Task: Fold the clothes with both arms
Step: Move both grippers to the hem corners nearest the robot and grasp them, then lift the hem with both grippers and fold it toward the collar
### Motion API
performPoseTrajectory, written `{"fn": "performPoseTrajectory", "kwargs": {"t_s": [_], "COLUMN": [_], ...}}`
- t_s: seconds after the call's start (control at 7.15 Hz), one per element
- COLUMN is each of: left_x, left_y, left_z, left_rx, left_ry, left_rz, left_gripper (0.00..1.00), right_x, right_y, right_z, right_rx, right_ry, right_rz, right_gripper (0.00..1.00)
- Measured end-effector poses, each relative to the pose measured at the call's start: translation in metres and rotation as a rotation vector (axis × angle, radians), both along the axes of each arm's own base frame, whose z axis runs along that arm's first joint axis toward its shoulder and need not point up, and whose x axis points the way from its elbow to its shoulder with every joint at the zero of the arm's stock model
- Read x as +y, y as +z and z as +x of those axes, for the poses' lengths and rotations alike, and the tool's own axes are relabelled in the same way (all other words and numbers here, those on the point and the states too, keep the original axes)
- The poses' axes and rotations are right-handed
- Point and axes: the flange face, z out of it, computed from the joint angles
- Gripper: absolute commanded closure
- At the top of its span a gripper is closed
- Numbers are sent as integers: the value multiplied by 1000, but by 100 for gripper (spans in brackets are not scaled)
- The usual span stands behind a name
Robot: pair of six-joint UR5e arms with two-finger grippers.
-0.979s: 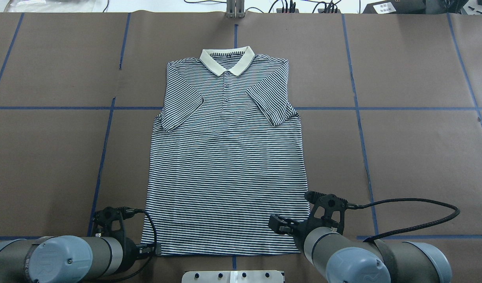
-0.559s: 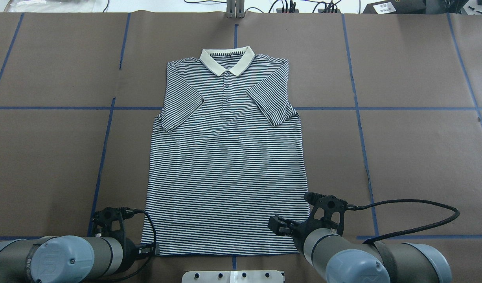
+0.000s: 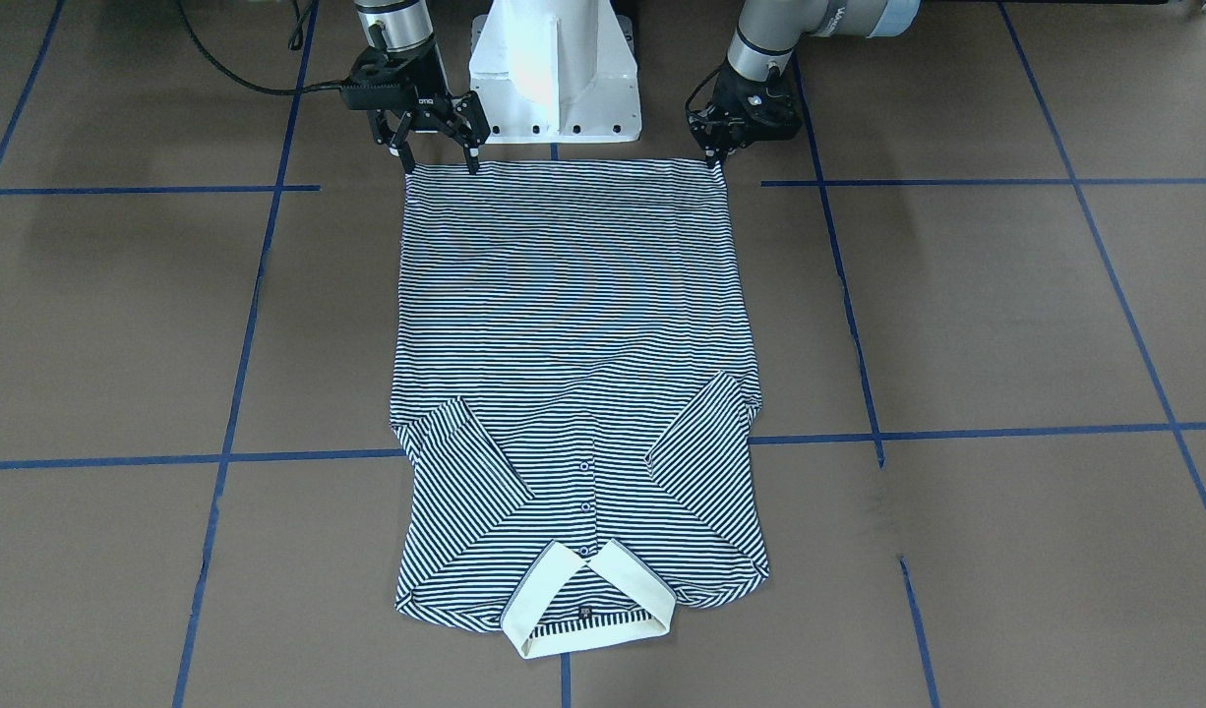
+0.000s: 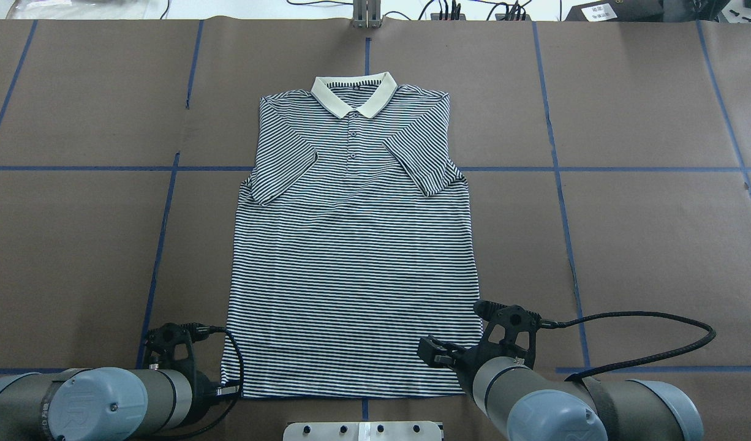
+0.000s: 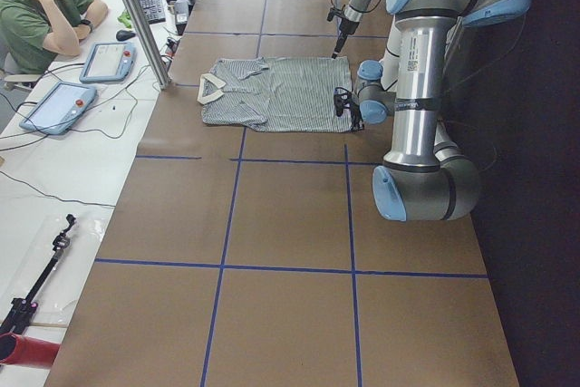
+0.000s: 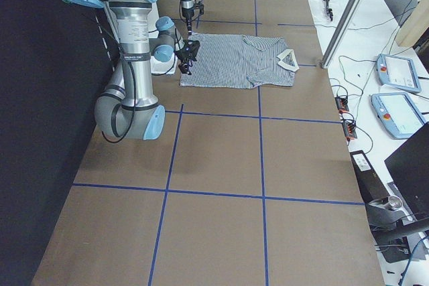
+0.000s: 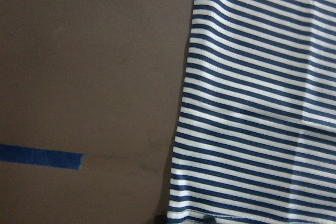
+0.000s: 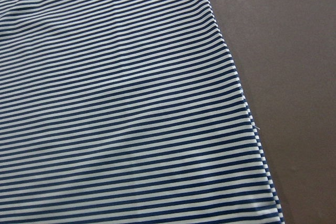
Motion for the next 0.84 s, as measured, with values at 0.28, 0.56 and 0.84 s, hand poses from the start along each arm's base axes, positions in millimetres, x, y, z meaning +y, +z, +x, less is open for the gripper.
{"fn": "performPoseTrajectory", "kwargs": {"t_s": [0.28, 0.56, 0.84], "left_x": [0, 0, 0], "left_y": [-4, -10, -12], "left_z": [0, -2, -2], "left_rx": [7, 19, 23], "left_ry": [0, 0, 0], "left_rz": [1, 2, 2], "left_gripper": [100, 100, 100], "right_x": [5, 28, 50], "right_y": [6, 29, 45], "right_z": [0, -3, -8], "right_rx": [10, 37, 52], "right_ry": [-1, 28, 40], "right_rz": [-1, -9, -22], "right_gripper": [4, 17, 27]}}
